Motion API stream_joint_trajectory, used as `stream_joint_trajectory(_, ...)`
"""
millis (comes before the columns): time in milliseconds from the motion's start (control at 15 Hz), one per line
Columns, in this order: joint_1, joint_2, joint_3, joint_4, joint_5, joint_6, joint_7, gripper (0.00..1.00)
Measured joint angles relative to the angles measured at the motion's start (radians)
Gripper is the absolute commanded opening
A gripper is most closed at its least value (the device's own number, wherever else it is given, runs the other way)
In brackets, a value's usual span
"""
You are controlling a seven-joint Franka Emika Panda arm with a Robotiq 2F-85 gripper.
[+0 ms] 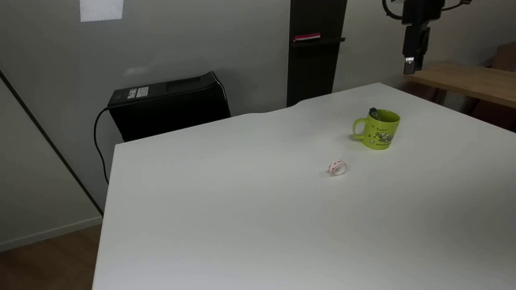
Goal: Take the marker out of the mug and put it on the table
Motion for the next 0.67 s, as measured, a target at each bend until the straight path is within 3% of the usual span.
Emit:
stream_joint_trajectory(467,0.008,0.182,0.049,0.258,0.0,-0.116,0.025,1.0)
stream_joint_trajectory(667,0.009,0.206,0.051,0.292,0.0,-0.129,0.033,1.0)
